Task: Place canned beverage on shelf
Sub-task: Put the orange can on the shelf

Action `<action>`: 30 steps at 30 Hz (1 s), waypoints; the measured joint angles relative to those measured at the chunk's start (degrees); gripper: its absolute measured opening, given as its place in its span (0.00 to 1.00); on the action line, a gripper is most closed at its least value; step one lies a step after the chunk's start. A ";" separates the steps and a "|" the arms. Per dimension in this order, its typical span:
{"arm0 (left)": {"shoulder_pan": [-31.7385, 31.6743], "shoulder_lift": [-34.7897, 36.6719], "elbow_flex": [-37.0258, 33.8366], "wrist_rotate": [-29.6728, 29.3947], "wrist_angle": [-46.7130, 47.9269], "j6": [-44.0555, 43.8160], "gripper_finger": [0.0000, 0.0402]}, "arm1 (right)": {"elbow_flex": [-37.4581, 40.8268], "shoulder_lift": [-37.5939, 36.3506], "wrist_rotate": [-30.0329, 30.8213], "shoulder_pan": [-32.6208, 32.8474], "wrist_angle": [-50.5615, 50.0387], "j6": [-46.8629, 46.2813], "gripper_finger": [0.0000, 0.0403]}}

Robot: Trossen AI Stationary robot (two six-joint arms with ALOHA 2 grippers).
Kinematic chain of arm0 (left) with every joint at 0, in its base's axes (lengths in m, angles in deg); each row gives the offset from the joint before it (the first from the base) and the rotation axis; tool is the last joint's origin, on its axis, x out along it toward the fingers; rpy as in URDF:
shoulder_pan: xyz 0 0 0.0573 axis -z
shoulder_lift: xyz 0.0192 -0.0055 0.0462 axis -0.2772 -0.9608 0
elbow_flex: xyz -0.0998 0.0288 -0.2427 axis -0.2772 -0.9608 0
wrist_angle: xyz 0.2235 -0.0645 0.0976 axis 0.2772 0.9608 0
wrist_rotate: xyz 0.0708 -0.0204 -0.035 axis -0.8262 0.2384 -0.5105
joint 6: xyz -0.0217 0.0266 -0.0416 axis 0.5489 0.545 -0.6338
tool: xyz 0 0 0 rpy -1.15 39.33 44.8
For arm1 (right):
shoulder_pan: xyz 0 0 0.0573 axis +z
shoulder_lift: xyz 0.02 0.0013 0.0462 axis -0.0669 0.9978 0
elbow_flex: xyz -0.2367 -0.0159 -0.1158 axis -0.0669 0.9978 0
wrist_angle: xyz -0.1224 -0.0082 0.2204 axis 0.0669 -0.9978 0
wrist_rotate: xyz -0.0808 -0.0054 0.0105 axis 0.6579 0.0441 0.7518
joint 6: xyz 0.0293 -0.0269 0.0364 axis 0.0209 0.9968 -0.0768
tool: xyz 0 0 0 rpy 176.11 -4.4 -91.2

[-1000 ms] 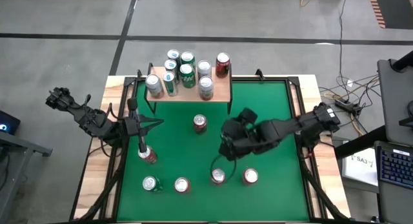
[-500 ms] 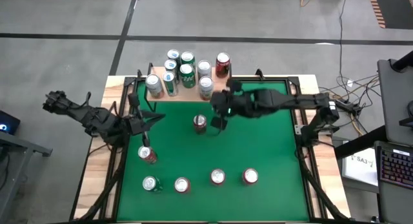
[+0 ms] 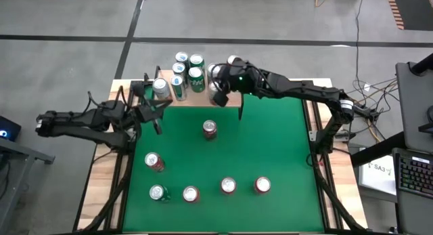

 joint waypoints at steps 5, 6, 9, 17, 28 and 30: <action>-3.13 1.37 -1.03 0.13 -1.52 0.26 0.00 | 2.76 0.04 1.67 -2.40 7.59 -8.76 0.02; -3.45 1.44 -1.16 0.11 -1.37 0.36 0.00 | 3.35 0.09 2.06 -2.74 8.70 -9.43 0.02; -4.12 1.41 -1.19 0.13 -1.30 0.39 0.00 | 3.93 0.17 2.17 -2.83 10.10 -9.71 0.02; -4.21 2.13 -1.46 0.08 -1.19 0.82 0.00 | 3.91 0.22 0.97 -2.62 8.40 -10.85 0.02; -4.21 2.65 -1.46 0.02 -1.24 0.87 0.00 | -1.99 1.41 -3.23 -3.30 14.35 -9.35 0.02; -4.21 2.63 -1.46 0.02 -1.23 0.87 0.00 | -5.03 3.05 -3.25 -4.07 11.54 -9.04 0.02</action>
